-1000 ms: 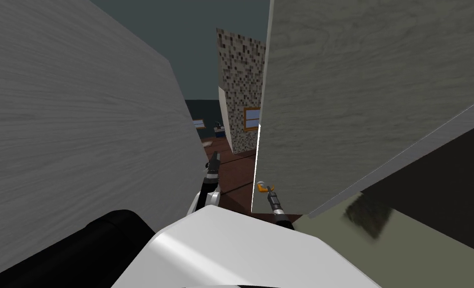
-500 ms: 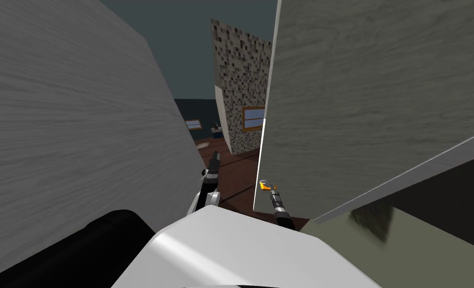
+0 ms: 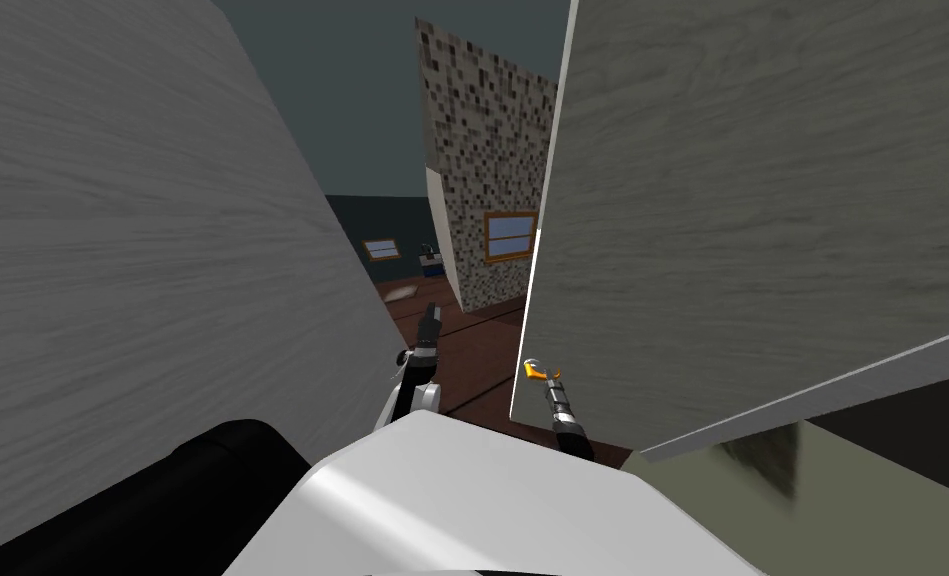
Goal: Push the door open
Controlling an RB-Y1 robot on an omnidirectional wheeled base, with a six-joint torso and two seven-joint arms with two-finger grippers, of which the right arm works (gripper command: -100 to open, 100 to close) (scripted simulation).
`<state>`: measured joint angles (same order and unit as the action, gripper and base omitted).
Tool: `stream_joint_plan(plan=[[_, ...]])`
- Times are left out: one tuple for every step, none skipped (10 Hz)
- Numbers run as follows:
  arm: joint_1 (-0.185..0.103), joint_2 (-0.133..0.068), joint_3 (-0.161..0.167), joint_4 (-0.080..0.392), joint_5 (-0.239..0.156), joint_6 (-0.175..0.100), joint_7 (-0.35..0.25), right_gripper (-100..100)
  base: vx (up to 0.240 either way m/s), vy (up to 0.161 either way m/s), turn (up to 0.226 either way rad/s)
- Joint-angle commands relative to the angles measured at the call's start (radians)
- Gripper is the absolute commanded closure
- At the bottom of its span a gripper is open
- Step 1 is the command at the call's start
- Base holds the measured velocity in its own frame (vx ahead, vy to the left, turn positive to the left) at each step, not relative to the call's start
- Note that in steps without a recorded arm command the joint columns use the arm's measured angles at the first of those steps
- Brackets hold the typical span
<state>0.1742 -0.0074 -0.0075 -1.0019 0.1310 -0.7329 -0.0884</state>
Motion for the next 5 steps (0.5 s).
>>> stream_joint_plan(plan=[[-0.008,-0.018,-0.021,0.006,-0.010,-0.001,0.011,100,0.219,0.103,-0.079],[-0.011,-0.022,-0.030,0.008,-0.014,-0.001,0.016,100,0.224,0.087,-0.060],[-0.014,-0.024,-0.045,0.010,-0.022,-0.001,0.024,100,0.210,0.069,-0.060],[-0.016,-0.021,-0.055,0.012,-0.027,0.000,0.029,100,0.223,0.074,-0.060],[-0.019,-0.015,-0.066,0.014,-0.033,0.000,0.035,100,0.212,0.076,-0.074]])
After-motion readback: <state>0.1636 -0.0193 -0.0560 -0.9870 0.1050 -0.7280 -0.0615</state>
